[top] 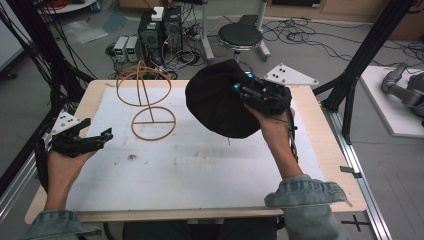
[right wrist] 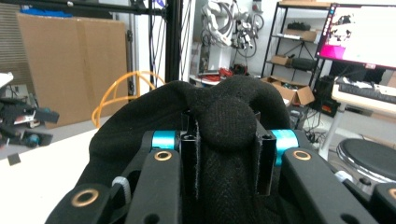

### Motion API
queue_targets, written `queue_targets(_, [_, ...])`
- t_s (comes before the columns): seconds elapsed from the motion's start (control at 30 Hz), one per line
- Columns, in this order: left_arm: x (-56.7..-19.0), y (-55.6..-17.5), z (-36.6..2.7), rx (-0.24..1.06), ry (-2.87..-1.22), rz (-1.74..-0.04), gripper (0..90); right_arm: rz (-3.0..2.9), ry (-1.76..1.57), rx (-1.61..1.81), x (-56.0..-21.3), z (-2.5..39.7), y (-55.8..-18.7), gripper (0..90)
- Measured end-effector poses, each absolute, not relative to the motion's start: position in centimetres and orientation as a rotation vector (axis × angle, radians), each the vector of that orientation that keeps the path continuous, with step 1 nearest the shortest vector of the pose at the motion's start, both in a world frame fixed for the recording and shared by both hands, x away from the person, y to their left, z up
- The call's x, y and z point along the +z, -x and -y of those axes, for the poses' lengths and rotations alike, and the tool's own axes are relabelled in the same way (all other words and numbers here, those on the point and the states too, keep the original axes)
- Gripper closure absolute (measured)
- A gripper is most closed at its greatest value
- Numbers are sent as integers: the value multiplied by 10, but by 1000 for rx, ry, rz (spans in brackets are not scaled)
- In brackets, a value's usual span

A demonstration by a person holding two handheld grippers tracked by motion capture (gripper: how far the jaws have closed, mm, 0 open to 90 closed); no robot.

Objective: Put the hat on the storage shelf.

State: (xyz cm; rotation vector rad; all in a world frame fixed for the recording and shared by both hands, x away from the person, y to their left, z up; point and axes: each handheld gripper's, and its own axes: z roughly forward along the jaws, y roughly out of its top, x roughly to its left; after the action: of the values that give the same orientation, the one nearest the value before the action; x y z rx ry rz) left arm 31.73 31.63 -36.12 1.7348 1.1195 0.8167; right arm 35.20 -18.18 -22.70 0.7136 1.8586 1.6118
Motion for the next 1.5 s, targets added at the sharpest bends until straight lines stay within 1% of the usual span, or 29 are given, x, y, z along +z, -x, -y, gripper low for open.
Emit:
queue_targets(0.23, [-361,-317,-317,818,-1728,-1119,199,-1839,-692,1657,-206,166,-363,723])
queue_targets(0.57, [-360,-316,-319,819,-1724,-1118,199,-1826,-664,1697,-188,141,-374,723])
queue_targets(1.2, [-358,-315,-321,824,-1714,-1120,199,-1826,-612,1791,-178,98,-390,723])
queue_targets(1.5, [-355,-313,-323,827,-1701,-1118,199,-1847,-598,1820,-184,75,-397,723])
